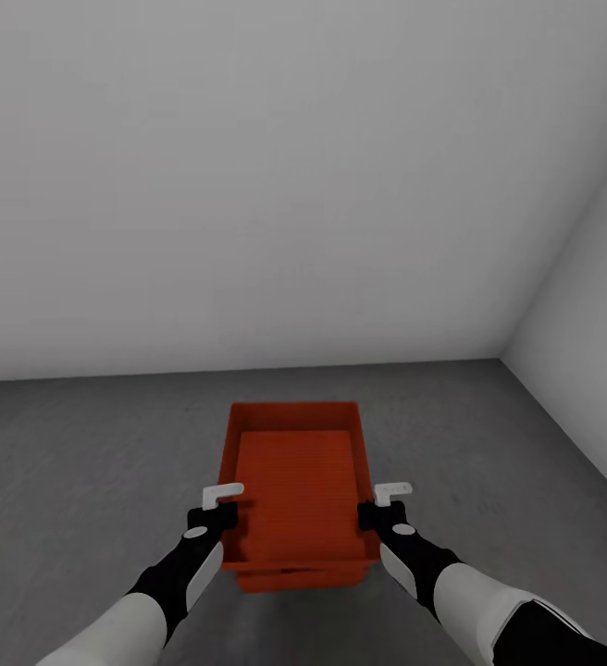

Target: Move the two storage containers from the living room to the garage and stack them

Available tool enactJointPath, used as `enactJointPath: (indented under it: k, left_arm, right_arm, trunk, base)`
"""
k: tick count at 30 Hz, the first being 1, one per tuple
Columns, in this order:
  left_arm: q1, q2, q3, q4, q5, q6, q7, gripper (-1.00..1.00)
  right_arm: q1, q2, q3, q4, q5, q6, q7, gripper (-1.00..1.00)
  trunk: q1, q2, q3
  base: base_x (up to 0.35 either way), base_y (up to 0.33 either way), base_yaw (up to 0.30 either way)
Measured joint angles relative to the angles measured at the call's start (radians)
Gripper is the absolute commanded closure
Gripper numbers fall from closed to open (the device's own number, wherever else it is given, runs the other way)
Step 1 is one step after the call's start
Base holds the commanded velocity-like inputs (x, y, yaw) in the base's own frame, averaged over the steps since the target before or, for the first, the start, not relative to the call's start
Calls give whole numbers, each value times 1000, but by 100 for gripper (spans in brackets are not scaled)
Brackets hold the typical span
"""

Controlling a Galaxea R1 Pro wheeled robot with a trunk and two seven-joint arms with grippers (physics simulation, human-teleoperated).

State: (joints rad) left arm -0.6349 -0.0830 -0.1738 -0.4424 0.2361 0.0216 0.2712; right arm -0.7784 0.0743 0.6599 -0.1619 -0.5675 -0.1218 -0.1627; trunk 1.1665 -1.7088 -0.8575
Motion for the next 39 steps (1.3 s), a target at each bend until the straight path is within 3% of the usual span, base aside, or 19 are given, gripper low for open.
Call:
enactJointPath:
  k: [10, 39]
  left_arm:
    - [0, 0, 1, 0, 0, -2, 0, 100]
    - [0, 0, 0, 0, 1, -2, 0, 100]
  right_arm:
    - [0, 0, -1, 0, 1, -2, 0, 100]
    - [0, 0, 0, 0, 1, -2, -1, 100]
  trunk:
    - [0, 0, 0]
    - [1, 0, 0]
  base:
    - [229, 0, 0]
    - [-17, 0, 0]
